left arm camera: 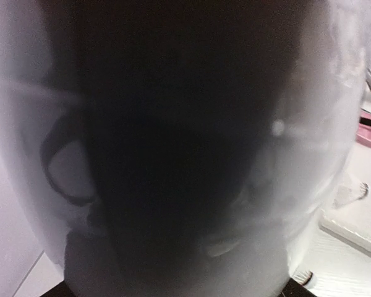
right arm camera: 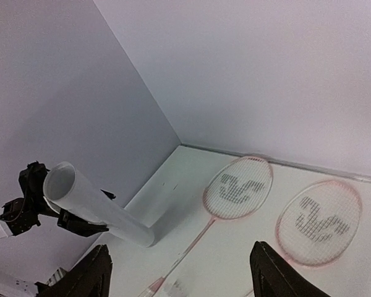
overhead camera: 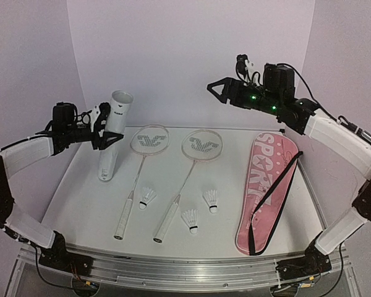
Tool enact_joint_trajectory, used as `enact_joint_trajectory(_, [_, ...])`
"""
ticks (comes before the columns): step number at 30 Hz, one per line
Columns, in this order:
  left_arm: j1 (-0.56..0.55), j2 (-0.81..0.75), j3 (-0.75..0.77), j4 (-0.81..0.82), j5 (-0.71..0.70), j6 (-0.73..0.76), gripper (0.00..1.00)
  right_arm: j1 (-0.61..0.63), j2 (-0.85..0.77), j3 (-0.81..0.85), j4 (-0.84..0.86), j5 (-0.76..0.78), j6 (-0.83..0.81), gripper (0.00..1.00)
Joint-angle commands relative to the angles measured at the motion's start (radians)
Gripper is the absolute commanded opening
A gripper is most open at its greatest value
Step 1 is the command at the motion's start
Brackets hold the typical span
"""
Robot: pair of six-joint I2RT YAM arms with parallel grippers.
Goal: Pack up the badminton gear
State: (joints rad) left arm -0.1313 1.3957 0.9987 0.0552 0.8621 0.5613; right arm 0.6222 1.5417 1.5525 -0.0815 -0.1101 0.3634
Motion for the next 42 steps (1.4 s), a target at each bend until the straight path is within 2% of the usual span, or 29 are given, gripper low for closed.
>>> enact_joint_trajectory(1, [-0.084,-0.098,0.043,-0.415,-0.003,0.35,0.23,0.132,0.053,0.124,-0.237,0.055,0.053,0.73])
enact_joint_trajectory(5, [-0.137,-0.115,0.037,-0.563,-0.043,0.451,0.19,0.25,0.101,0.192,-0.288,-0.019,-0.005,0.68])
enact_joint_trajectory(13, [-0.197,-0.092,0.033,-0.647,-0.099,0.482,0.18,0.356,0.211,0.247,-0.346,-0.012,-0.023,0.64])
enact_joint_trajectory(17, [-0.217,-0.089,0.027,-0.654,-0.109,0.509,0.18,0.367,0.285,0.324,-0.345,-0.008,-0.022,0.52])
enact_joint_trajectory(20, [-0.219,-0.081,0.033,-0.656,-0.107,0.508,0.17,0.366,0.32,0.365,-0.345,-0.013,-0.034,0.47])
enact_joint_trajectory(28, [-0.22,-0.07,0.051,-0.657,-0.104,0.51,0.15,0.367,0.356,0.389,-0.345,-0.018,-0.081,0.27])
enact_joint_trajectory(42, [-0.22,-0.052,0.066,-0.656,-0.073,0.528,0.15,0.366,0.394,0.4,-0.345,-0.04,-0.114,0.22])
